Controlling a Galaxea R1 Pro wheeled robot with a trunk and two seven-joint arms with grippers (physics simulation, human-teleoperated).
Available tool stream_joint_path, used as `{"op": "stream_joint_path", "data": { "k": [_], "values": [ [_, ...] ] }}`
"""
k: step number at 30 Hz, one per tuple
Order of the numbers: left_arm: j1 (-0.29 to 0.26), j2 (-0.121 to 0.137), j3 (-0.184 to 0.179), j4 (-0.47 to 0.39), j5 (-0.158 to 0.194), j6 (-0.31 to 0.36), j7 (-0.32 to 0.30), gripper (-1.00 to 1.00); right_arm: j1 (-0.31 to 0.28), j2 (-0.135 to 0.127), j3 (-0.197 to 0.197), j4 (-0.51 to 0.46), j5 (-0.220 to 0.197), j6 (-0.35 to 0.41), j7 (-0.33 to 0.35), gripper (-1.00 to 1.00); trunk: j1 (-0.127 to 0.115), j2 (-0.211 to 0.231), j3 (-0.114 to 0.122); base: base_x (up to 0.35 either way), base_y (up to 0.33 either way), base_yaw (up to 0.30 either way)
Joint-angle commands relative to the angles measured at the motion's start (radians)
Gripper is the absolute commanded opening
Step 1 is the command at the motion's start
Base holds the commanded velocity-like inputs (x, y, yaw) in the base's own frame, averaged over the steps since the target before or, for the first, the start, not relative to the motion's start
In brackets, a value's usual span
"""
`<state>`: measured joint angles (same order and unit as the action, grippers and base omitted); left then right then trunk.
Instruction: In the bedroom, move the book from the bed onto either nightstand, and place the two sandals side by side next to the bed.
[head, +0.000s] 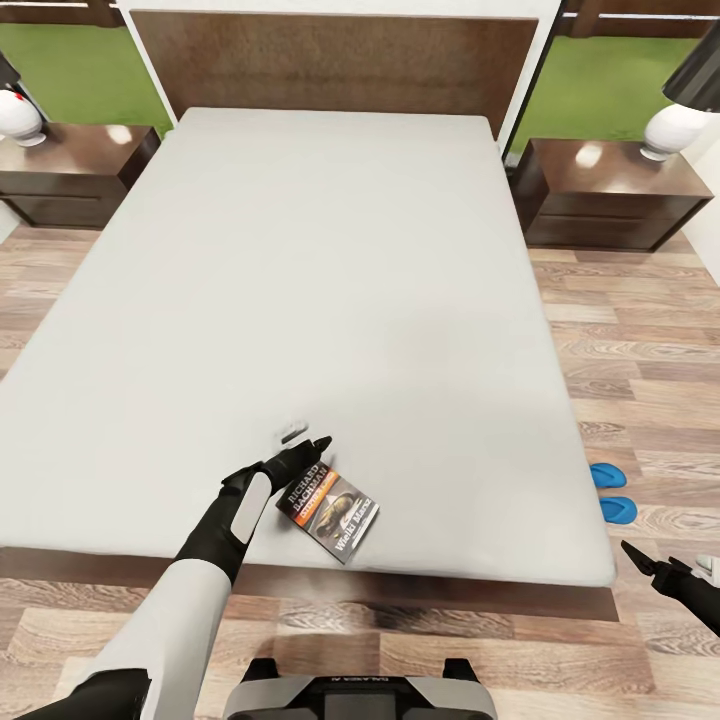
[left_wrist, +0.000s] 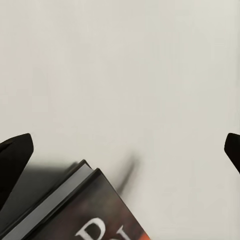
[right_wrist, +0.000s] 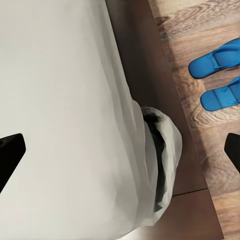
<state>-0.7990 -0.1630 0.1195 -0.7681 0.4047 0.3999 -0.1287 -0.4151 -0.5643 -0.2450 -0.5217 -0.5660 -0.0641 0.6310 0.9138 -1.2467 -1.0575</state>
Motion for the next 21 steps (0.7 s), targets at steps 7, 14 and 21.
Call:
{"op": "stream_joint_path", "data": {
  "k": [7,14,21],
  "values": [
    [0.000,-0.001,0.005,0.000,-0.001,0.008,-0.002,1.00,-0.001,0.000,0.000,0.002,-0.006,0.000,0.006,1.00,-0.008,0.014,0.006,0.000,0.000,0.000],
    [0.000,-0.001,0.006,0.000,-0.001,0.008,-0.002,1.00,-0.001,0.000,0.000,0.002,-0.006,0.000,0.006,1.00,-0.011,0.021,0.009,0.000,0.000,0.000],
    [0.000,-0.002,0.005,0.000,-0.001,0.008,-0.002,1.00,-0.001,0.000,0.000,0.002,-0.006,0.000,0.006,1.00,-0.011,0.021,0.009,0.000,0.000,0.000]
  ]
}}
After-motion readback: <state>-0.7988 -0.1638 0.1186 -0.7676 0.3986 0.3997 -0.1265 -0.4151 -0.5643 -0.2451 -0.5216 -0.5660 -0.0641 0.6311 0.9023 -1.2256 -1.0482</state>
